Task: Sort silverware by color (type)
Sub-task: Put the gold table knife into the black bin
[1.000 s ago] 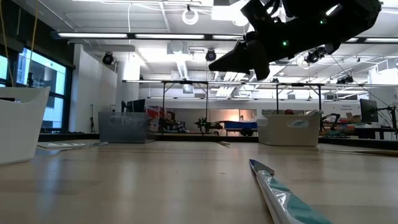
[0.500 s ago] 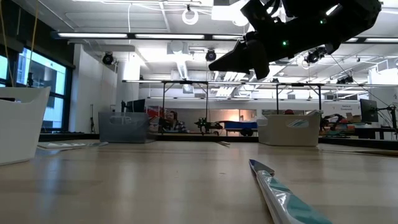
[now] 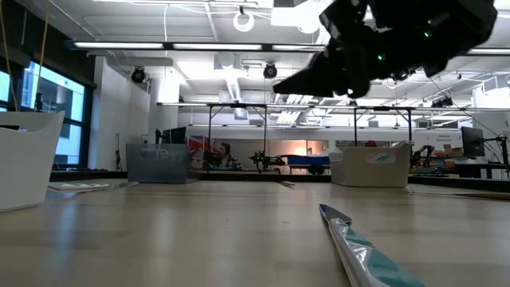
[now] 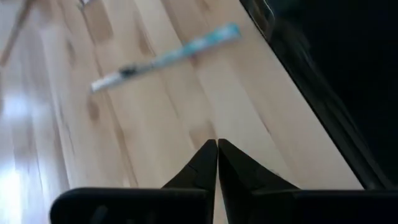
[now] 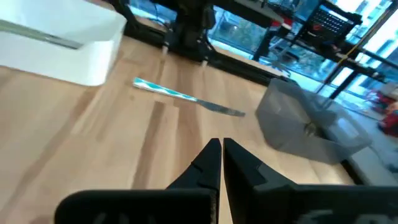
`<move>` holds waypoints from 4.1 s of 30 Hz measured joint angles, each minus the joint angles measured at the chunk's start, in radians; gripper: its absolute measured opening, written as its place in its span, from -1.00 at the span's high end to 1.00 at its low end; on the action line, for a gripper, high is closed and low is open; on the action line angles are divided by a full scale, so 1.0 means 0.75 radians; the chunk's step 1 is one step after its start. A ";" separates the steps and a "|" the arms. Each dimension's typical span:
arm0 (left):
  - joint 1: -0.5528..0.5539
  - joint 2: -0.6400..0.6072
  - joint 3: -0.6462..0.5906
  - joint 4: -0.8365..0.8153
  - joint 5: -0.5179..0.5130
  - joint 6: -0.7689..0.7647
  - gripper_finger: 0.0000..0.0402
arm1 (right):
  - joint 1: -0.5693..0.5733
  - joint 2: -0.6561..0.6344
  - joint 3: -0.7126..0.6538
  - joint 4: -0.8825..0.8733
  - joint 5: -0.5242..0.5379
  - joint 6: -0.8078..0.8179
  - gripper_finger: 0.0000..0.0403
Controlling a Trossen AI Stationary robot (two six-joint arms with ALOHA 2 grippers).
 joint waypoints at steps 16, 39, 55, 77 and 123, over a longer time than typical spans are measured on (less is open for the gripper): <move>0.378 -0.312 -0.805 1.335 0.114 0.214 1.00 | 0.080 -0.137 -0.203 -0.136 0.052 0.418 1.00; 0.730 -0.311 -1.150 1.956 0.238 0.188 1.00 | 0.074 -0.633 -0.059 -1.841 -0.059 1.456 0.63; 0.741 -0.311 -1.160 1.931 0.246 0.188 1.00 | 0.040 -0.422 -0.054 -2.060 -0.315 1.642 0.36; 0.711 -0.311 -1.153 1.913 0.196 0.280 0.96 | 0.035 -0.340 -0.031 -1.496 -0.332 1.540 0.98; 0.598 0.202 -0.509 2.094 -0.445 2.889 0.31 | -0.093 -0.338 -0.029 -0.007 -0.270 1.438 1.00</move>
